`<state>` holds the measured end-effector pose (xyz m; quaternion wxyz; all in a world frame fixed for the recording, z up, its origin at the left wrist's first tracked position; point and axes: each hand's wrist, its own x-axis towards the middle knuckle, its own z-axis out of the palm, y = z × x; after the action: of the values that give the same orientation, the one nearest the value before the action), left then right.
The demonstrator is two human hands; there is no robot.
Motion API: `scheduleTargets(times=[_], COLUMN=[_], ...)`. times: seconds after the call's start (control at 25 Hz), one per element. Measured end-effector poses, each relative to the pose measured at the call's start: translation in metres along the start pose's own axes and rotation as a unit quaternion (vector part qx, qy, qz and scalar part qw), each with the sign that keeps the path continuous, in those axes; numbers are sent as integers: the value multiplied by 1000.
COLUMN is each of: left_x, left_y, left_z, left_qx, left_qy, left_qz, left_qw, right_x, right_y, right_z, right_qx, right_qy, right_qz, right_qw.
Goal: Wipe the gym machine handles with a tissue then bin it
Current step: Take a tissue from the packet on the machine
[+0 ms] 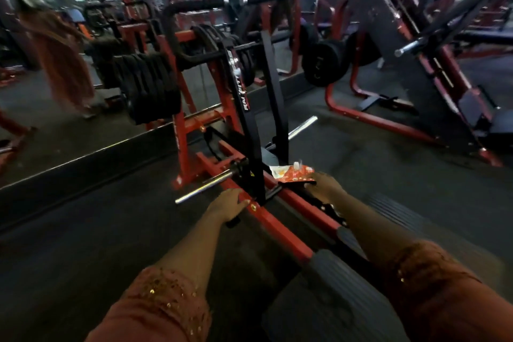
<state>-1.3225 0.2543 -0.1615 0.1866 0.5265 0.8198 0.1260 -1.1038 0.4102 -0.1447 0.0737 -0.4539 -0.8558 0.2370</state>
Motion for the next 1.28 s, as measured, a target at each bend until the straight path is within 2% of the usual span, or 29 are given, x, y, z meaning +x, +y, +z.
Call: scheduleTargets(times=[0.28, 0.48, 0.68, 0.8, 0.88, 0.96, 1.08, 1.16, 1.28], left_x=[150, 231, 317, 374, 407, 431, 466, 477, 486], left_y=[-58, -79, -88, -84, -79, -71, -58, -53, -50], left_z=[-7, 11, 33, 50, 63, 69, 82, 89, 104], left_qx=[7, -2, -18, -14, -17, -10, -7, -13, -15], left_qy=[-97, -161, -176, -202, -214, -221, -238, -249, -259], left_qz=[61, 66, 64, 50, 42, 53, 56, 56, 60], left_qw=[993, 985, 982, 978, 976, 974, 970, 967, 964], right_x=[82, 140, 231, 299, 338, 366, 402, 416, 423], right_y=[-6, 15, 33, 58, 81, 95, 114, 124, 131], right_z=[34, 72, 92, 106, 117, 124, 134, 138, 139], right_qx=[34, 69, 82, 167, 171, 130, 39, -10, -17], right_qy=[42, 26, 13, 45, 63, 55, -33, -64, -76], right_qz=[129, 230, 236, 299, 328, 318, 238, 181, 165], right_qw=[990, 970, 968, 938, 927, 937, 970, 981, 983])
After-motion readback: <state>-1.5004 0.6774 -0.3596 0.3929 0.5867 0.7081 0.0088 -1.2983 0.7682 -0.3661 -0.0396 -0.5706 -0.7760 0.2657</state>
